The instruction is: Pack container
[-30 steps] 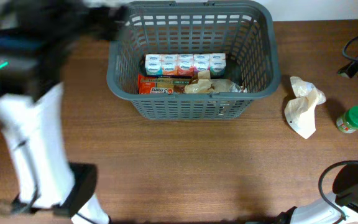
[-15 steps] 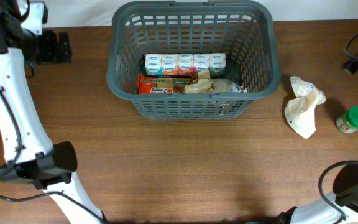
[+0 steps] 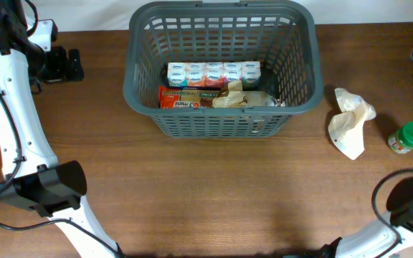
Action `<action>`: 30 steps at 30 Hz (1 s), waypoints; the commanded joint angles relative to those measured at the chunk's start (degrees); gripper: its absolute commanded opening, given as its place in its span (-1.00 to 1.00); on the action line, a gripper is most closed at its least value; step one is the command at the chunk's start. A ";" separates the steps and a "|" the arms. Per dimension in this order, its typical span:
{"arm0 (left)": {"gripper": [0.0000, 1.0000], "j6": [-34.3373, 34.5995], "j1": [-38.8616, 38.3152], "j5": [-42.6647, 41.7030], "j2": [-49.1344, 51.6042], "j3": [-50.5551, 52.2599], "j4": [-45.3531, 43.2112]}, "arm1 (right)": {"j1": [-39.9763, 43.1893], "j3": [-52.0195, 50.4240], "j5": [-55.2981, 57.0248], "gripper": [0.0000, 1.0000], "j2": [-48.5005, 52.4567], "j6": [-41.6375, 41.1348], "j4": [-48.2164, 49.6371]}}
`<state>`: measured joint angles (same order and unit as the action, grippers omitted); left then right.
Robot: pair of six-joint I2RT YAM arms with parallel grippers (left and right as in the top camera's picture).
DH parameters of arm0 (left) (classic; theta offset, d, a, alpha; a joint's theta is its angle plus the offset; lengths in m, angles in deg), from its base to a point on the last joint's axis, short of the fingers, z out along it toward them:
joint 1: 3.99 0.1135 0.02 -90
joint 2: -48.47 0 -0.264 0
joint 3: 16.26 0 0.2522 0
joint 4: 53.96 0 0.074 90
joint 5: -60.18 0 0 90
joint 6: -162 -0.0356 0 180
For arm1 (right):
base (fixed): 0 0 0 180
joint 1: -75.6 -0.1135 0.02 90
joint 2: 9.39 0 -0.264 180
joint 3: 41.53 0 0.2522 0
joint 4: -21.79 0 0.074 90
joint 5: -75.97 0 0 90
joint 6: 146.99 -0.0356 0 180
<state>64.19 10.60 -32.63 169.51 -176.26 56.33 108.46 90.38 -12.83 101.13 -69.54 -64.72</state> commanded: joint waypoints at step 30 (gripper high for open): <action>0.98 0.68 0.20 -0.42 0.26 0.31 0.15 | 5.42 -6.25 6.40 0.97 17.27 -2.71 0.13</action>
<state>64.36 10.60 -32.63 169.51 -176.26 56.33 113.88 86.16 -7.39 118.35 -72.36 -65.40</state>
